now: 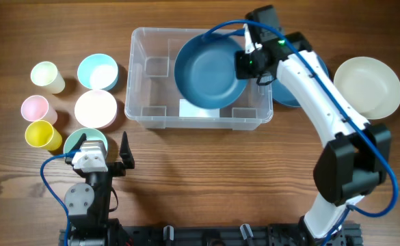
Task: Pack container
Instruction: 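Lift the blue plate and lower it into the clear container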
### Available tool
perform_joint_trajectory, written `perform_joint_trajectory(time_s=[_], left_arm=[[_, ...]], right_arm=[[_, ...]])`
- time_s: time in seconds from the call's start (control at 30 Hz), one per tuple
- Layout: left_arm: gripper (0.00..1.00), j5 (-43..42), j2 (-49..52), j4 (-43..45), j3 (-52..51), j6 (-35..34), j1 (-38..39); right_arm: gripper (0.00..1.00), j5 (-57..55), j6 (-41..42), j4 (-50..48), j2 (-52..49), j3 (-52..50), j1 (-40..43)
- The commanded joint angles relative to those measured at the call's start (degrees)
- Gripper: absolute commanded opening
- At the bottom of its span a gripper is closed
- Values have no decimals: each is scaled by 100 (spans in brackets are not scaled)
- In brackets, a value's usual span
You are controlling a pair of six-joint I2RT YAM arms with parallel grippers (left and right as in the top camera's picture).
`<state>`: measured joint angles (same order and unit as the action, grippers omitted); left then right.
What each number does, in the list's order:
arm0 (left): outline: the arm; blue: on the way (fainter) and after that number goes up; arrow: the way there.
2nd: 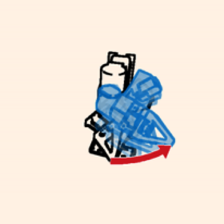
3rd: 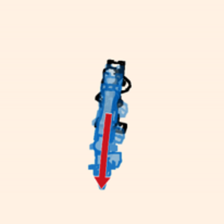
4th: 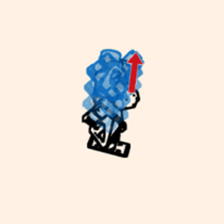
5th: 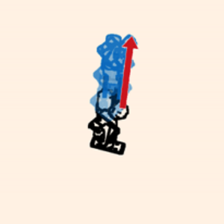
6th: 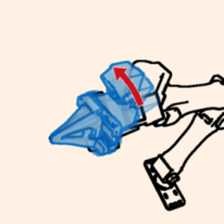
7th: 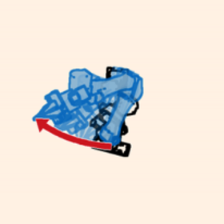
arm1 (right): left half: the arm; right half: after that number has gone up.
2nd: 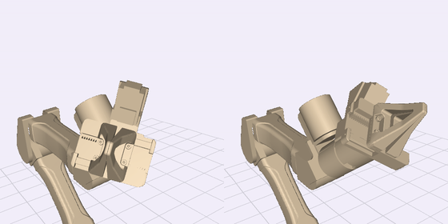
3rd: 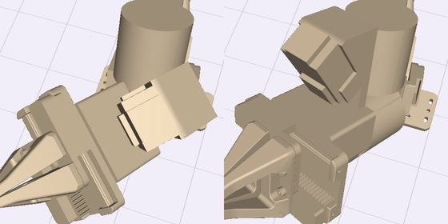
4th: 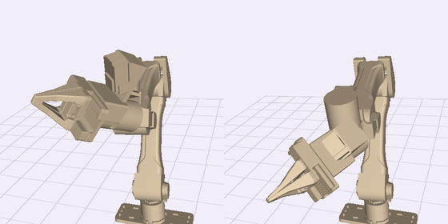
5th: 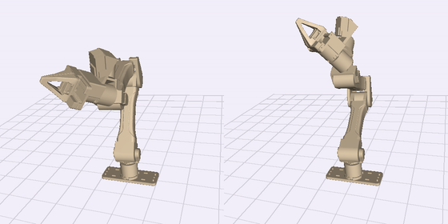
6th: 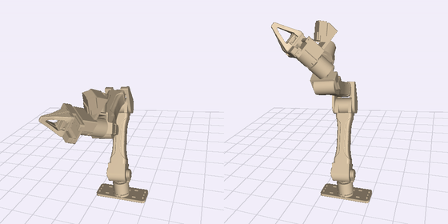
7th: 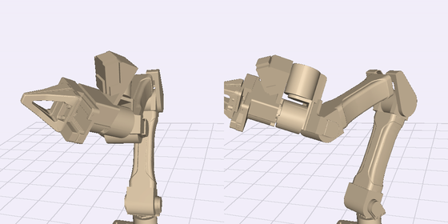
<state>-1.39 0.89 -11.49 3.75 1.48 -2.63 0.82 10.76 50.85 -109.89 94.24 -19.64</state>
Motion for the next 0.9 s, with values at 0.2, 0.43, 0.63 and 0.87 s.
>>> perform_joint_trajectory(time_s=[0.2, 0.43, 0.63, 0.87], left_arm=[[100, -46, -44, 24, -37, 111, 7], [100, -46, -44, 24, -37, 111, 7], [100, -46, -44, 24, -37, 111, 7], [100, -46, -44, 24, -37, 111, 7]], right_arm=[[4, -1156, -120, 413, -177, 179, -74], [32, -1108, -157, 494, -179, 175, -76], [60, -1091, -87, 476, -42, 177, -76], [60, -1456, 599, 1143, 1250, 177, 138]])
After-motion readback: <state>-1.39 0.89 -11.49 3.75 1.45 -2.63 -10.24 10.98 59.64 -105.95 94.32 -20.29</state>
